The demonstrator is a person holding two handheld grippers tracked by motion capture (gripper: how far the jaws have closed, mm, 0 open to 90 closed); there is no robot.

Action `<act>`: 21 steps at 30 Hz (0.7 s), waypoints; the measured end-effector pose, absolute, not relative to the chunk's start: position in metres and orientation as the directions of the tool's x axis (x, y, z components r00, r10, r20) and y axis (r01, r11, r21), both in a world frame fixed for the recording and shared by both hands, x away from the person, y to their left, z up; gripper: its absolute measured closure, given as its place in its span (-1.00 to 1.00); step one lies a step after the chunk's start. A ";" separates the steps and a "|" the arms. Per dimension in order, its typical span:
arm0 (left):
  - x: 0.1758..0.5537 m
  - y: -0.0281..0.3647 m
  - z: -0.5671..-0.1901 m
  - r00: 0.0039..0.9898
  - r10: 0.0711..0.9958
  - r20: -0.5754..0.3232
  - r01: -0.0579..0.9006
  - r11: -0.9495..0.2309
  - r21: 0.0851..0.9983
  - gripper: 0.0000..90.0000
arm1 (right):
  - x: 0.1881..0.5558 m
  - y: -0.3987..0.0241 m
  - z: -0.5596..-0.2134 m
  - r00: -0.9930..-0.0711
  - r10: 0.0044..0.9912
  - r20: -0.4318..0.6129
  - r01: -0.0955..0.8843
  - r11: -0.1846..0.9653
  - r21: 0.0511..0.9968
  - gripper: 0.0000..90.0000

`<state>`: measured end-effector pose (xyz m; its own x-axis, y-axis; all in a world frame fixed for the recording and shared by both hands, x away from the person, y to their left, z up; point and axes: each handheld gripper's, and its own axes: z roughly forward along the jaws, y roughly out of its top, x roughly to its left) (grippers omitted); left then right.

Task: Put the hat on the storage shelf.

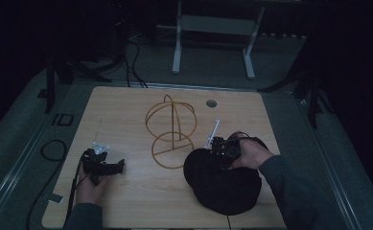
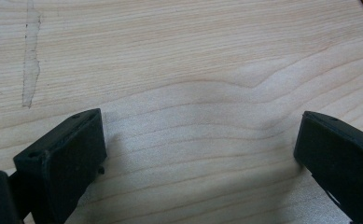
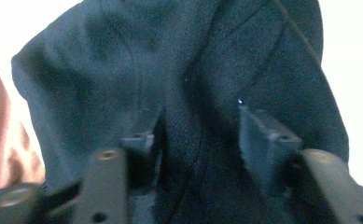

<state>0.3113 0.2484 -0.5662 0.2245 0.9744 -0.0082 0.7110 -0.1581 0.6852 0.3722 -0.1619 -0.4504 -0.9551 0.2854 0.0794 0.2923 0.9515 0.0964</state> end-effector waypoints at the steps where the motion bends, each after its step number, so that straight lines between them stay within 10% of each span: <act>1: 0.311 0.248 -0.566 0.224 0.974 -0.008 0.711 -0.158 0.685 -0.96 | 0.372 -0.162 -0.450 -0.955 0.285 0.079 0.292 0.951 0.096 0.19; 6: 0.311 0.248 -0.566 0.226 0.974 -0.007 0.711 -0.160 0.685 -0.96 | 0.373 -0.159 -0.446 -0.965 0.249 0.078 0.253 0.966 0.046 0.76; 21: 0.311 0.248 -0.566 0.229 0.973 -0.007 0.710 -0.162 0.685 -0.96 | 0.374 -0.159 -0.419 -0.986 0.146 0.077 0.148 0.989 0.015 0.84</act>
